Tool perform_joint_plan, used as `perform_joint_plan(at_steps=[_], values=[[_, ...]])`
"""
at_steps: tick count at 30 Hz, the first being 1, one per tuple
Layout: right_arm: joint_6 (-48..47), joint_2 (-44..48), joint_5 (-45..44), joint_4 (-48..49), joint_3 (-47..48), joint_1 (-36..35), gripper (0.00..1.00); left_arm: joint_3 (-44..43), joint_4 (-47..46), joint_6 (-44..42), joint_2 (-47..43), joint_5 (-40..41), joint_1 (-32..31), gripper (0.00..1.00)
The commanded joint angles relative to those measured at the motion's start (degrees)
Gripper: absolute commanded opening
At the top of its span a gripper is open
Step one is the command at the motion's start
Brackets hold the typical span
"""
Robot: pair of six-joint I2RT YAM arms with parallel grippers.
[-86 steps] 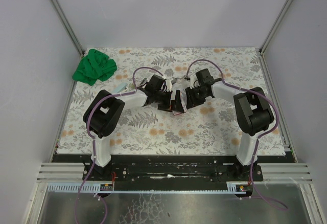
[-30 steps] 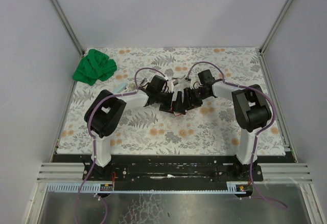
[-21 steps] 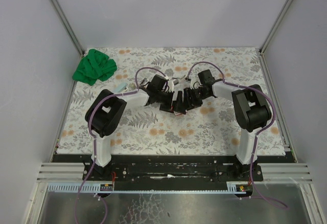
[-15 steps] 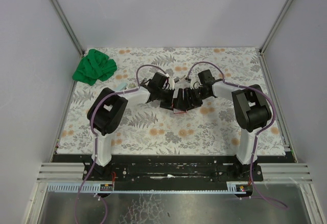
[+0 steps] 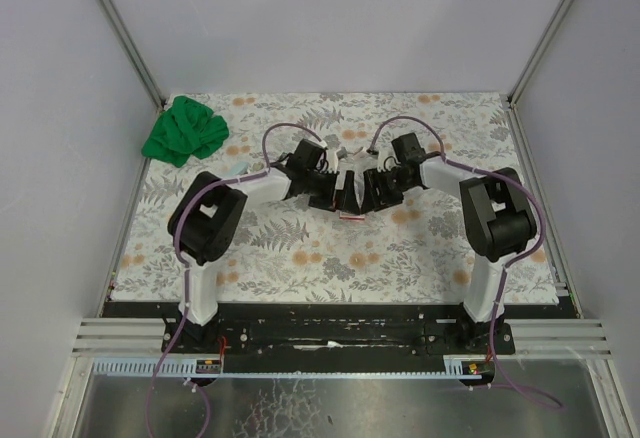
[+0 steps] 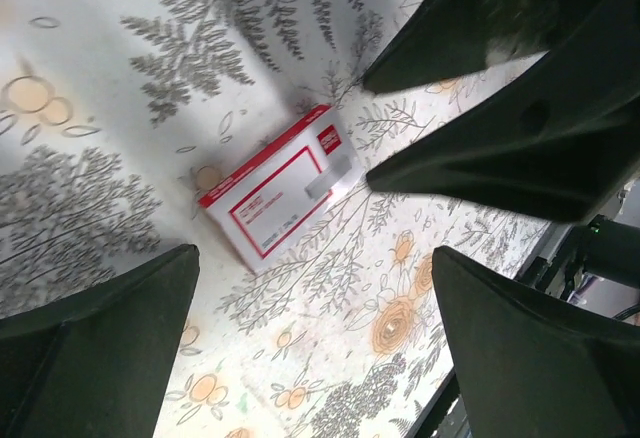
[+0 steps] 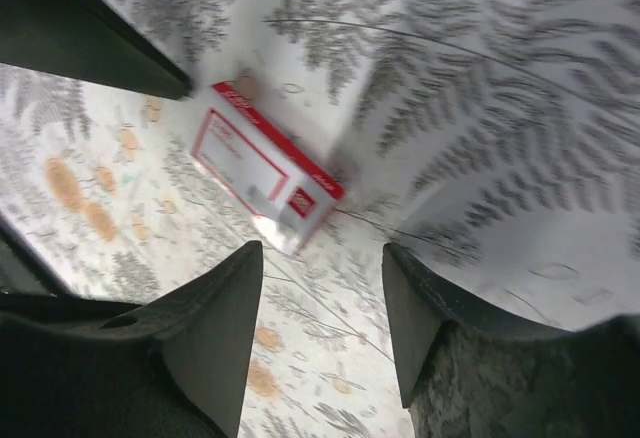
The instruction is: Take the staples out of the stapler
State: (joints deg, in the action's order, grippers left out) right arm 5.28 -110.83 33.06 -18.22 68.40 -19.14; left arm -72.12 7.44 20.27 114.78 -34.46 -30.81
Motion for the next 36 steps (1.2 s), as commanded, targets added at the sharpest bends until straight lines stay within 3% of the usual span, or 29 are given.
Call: perform_joint_plan(at_steps=[1,5,6,7,8,17,21,24,32,36], values=[[-5.2,5.3,-8.8,-3.2,2.4,2.3,0.6,1.5,1.9,-3.1,-4.1,2.5,2.5,1.0],[-9.6,12.0,-16.1,-3.5,0.5,3.3,0.69,1.6,3.3,-6.0,-8.7,3.7,4.7,1.0],[-10.3,14.0,-18.0,-3.2,-0.2,3.4,0.76,1.8,3.5,-6.8,-9.8,4.1,5.2,1.0],[-10.9,16.0,-19.7,-2.9,-1.0,3.5,0.98,2.0,3.9,-7.5,-11.0,4.2,5.7,1.0],[-11.4,18.3,-21.5,-2.8,-1.7,3.6,1.0,2.1,4.3,-8.4,-12.3,4.2,6.4,1.0],[-13.6,37.9,-33.3,0.7,-10.2,4.8,0.99,7.4,4.8,-20.8,-30.6,14.6,9.3,1.0],[-12.8,49.9,-44.7,8.9,-18.0,5.0,0.99,10.3,5.4,-23.8,-38.5,18.0,12.1,1.0],[-13.7,59.3,-47.6,14.0,-23.9,5.1,0.99,13.5,4.3,-24.1,-44.2,20.8,14.8,1.0],[-13.8,64.6,-51.4,10.4,-27.1,5.0,0.99,25.1,-0.6,-22.8,-60.2,37.0,19.4,1.0],[-13.3,68.2,-50.1,8.2,-29.0,5.1,0.99,30.2,1.2,-24.8,-68.2,36.8,19.7,1.0]])
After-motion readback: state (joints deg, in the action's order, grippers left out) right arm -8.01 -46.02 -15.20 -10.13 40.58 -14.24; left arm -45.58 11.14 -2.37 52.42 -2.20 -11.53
